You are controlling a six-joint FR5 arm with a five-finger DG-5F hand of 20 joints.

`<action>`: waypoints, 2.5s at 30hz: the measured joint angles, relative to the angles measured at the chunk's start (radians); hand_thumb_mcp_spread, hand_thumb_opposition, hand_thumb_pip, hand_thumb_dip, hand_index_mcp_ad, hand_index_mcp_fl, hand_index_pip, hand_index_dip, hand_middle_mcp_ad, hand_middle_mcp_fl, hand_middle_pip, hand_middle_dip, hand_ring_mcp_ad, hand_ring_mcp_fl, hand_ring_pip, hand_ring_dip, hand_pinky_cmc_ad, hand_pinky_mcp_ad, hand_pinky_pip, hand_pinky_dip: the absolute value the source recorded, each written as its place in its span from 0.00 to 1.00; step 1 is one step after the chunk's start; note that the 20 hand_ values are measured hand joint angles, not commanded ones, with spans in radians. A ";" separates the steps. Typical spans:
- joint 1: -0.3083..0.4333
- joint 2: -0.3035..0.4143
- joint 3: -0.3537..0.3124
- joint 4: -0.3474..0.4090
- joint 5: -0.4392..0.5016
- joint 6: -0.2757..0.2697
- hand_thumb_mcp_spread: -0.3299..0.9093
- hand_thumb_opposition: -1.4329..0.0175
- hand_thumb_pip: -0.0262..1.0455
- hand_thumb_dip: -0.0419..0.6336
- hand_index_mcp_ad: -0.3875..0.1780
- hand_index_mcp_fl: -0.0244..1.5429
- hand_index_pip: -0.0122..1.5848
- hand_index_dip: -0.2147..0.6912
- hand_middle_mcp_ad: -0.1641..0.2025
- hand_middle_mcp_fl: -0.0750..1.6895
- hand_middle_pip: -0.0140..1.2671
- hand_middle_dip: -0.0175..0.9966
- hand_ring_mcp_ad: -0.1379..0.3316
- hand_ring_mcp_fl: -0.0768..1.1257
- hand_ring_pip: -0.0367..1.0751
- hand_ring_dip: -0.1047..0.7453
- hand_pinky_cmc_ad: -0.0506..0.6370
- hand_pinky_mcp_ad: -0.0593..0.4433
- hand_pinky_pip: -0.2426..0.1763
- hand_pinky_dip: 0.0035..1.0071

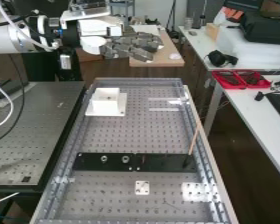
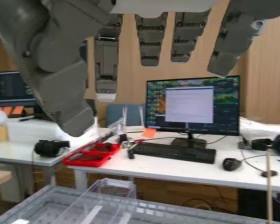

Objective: Grab the smaller nut and place it in the white container

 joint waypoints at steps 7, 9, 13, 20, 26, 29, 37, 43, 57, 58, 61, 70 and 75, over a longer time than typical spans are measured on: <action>-0.001 0.005 0.034 -0.059 0.116 0.038 0.44 0.50 0.69 0.24 0.40 0.03 0.59 0.27 0.62 0.04 0.12 0.24 0.56 0.06 0.12 0.27 0.55 0.70 0.48 0.27; -0.002 0.007 0.040 -0.064 0.140 0.046 0.42 0.51 0.68 0.22 0.42 0.03 0.57 0.27 0.63 0.04 0.12 0.24 0.56 0.06 0.12 0.27 0.56 0.71 0.47 0.27; -0.005 0.014 0.052 -0.067 0.178 0.060 0.40 0.51 0.66 0.19 0.42 0.03 0.53 0.27 0.64 0.05 0.12 0.24 0.56 0.06 0.12 0.27 0.58 0.70 0.47 0.29; -0.016 0.010 0.076 -0.071 0.189 0.084 0.38 0.52 0.66 0.13 0.44 0.05 0.50 0.28 0.63 0.05 0.12 0.23 0.58 0.06 0.12 0.27 0.61 0.74 0.43 0.29; -0.019 0.010 0.089 -0.072 0.194 0.087 0.38 0.52 0.66 0.13 0.44 0.06 0.48 0.29 0.63 0.05 0.12 0.24 0.58 0.06 0.12 0.27 0.61 0.74 0.43 0.29; -0.020 0.011 0.091 -0.073 0.201 0.085 0.38 0.52 0.66 0.11 0.44 0.06 0.48 0.29 0.64 0.05 0.12 0.24 0.58 0.06 0.12 0.27 0.61 0.74 0.42 0.29; -0.021 0.017 0.088 -0.073 0.210 0.090 0.38 0.52 0.66 0.11 0.44 0.06 0.47 0.29 0.64 0.05 0.12 0.24 0.58 0.06 0.12 0.27 0.61 0.74 0.42 0.29; -0.021 0.022 0.087 -0.077 0.214 0.091 0.38 0.52 0.66 0.11 0.44 0.08 0.46 0.31 0.64 0.05 0.12 0.24 0.58 0.06 0.12 0.27 0.62 0.74 0.42 0.29; -0.018 0.027 0.086 -0.084 0.219 0.086 0.38 0.52 0.66 0.11 0.44 0.08 0.46 0.31 0.64 0.05 0.12 0.24 0.59 0.06 0.12 0.27 0.62 0.74 0.42 0.29; -0.017 0.027 0.085 -0.082 0.220 0.088 0.38 0.52 0.66 0.11 0.44 0.08 0.46 0.31 0.64 0.05 0.12 0.24 0.59 0.06 0.12 0.27 0.62 0.74 0.42 0.29; -0.017 0.027 0.084 -0.081 0.220 0.089 0.38 0.52 0.66 0.11 0.44 0.08 0.46 0.31 0.63 0.05 0.12 0.24 0.59 0.06 0.12 0.27 0.62 0.74 0.42 0.29; -0.020 0.025 0.083 -0.075 0.218 0.090 0.38 0.52 0.66 0.11 0.44 0.08 0.46 0.31 0.64 0.05 0.12 0.24 0.59 0.06 0.12 0.27 0.62 0.74 0.42 0.29; -0.022 0.025 0.082 -0.071 0.217 0.091 0.38 0.52 0.66 0.11 0.44 0.09 0.46 0.31 0.64 0.05 0.12 0.24 0.59 0.06 0.12 0.27 0.62 0.74 0.42 0.29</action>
